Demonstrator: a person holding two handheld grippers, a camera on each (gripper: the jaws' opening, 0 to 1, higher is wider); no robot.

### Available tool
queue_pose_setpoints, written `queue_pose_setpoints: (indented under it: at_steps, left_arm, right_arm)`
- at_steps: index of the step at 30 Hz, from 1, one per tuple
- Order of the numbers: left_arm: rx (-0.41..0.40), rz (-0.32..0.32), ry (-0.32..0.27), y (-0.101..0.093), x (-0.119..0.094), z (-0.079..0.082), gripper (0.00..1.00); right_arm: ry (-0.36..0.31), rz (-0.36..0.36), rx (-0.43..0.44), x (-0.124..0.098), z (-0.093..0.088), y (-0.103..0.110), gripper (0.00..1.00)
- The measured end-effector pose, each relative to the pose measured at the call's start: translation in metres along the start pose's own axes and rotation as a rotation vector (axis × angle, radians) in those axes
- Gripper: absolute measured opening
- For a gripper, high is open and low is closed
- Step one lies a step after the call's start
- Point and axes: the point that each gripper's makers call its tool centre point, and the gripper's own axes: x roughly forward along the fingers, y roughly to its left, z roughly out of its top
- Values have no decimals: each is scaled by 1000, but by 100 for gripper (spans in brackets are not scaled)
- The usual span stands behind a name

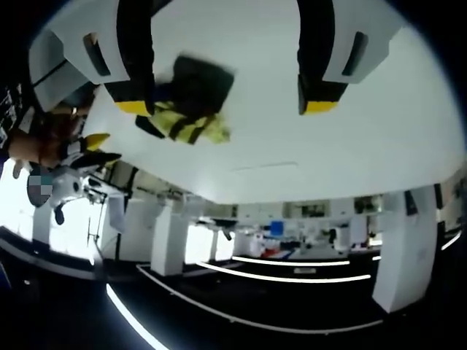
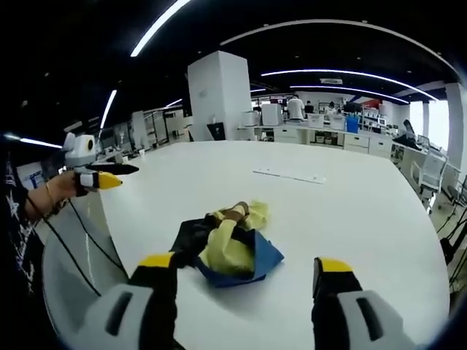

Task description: Fold the garment on the visible template until the final outline fits inside the template.

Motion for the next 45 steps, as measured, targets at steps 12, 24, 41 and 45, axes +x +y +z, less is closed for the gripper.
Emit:
queue_pose_setpoints:
  at_steps: [12,24,41,45]
  left_arm:
    - [-91,-86,-9,-10,24,-5,63]
    - [-87,-165,89,-30,55,-31,59]
    - [-122,-201,194,-44,90,-73,50]
    - [-110,-221,219,-51,100,-81,46]
  right_arm:
    - [46,78,-77,33,1,3,66]
    - [93,115,-111,61,-2,-1,60]
    - [139,145,-141,94,-8,-9,47]
    - [140,154,-142,100,-10,-7,40]
